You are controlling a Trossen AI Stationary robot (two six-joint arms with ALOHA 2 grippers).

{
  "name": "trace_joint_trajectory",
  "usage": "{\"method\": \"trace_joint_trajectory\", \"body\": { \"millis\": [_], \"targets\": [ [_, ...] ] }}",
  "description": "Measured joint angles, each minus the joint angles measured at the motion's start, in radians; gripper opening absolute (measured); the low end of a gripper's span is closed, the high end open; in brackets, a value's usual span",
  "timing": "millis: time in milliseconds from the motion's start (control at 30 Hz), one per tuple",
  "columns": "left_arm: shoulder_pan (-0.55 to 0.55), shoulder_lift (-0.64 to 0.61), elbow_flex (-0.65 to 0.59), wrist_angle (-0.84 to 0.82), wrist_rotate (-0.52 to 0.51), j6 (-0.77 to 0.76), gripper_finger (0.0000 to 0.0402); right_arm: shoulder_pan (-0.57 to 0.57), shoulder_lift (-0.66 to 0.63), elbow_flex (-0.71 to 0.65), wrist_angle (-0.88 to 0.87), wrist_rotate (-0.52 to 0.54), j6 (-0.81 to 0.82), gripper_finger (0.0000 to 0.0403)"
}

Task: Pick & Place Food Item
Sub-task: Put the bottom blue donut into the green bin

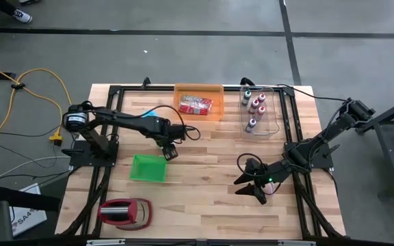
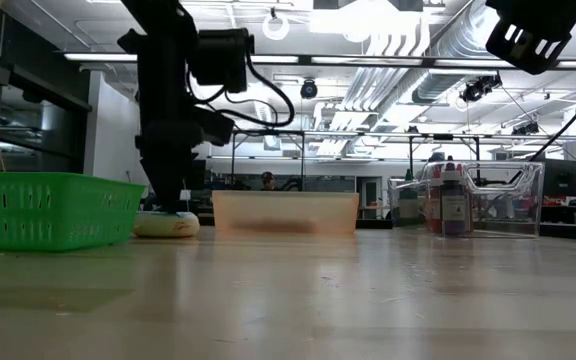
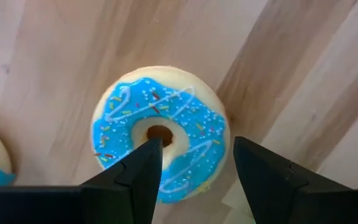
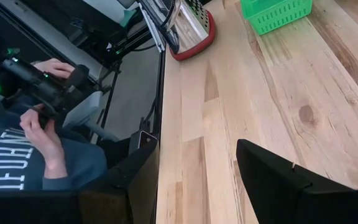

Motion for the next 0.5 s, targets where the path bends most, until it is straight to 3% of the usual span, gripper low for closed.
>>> {"method": "trace_joint_trajectory", "body": {
  "millis": [500],
  "targets": [
    [0.004, 0.056, 0.001, 0.011, -0.010, 0.000, 0.0191, 0.000, 0.000, 0.000, 0.002, 0.000, 0.000, 0.0204]
  ]
}}
